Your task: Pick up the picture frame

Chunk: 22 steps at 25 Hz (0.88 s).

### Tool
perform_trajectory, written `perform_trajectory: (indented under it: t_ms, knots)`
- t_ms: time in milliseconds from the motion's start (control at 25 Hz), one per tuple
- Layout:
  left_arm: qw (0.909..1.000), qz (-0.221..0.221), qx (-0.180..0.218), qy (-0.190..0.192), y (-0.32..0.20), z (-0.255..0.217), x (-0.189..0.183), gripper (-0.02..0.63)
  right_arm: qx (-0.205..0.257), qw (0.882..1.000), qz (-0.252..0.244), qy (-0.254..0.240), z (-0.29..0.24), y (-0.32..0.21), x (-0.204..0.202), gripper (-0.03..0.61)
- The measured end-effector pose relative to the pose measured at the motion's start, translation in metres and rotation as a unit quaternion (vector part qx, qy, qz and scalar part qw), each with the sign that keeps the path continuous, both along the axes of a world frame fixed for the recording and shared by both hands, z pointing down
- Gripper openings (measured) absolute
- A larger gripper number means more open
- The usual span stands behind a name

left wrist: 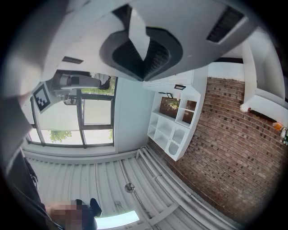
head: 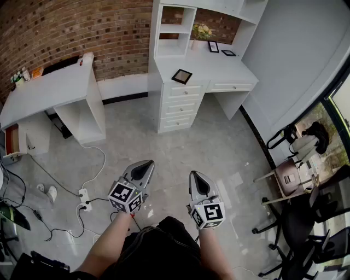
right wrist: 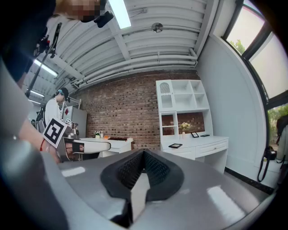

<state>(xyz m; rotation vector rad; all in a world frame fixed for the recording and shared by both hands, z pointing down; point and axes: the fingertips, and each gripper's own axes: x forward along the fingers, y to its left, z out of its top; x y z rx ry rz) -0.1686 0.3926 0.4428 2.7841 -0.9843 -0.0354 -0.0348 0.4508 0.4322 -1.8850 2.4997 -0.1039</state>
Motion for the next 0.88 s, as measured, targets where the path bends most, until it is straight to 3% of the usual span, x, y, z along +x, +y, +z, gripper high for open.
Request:
perform_trajectory:
  t_ms: [440,880]
  knots:
    - [0.9998,-0.020,-0.005,0.003,-0.039,0.004,-0.002,-0.002,-0.014,1.000,-0.005,0.003,0.012,-0.040,0.009,0.002]
    - [0.9984,-0.055,-0.013,-0.005,-0.123,0.004,0.003,-0.002,-0.019,0.999,-0.048,0.001,0.014,-0.134,0.020,0.002]
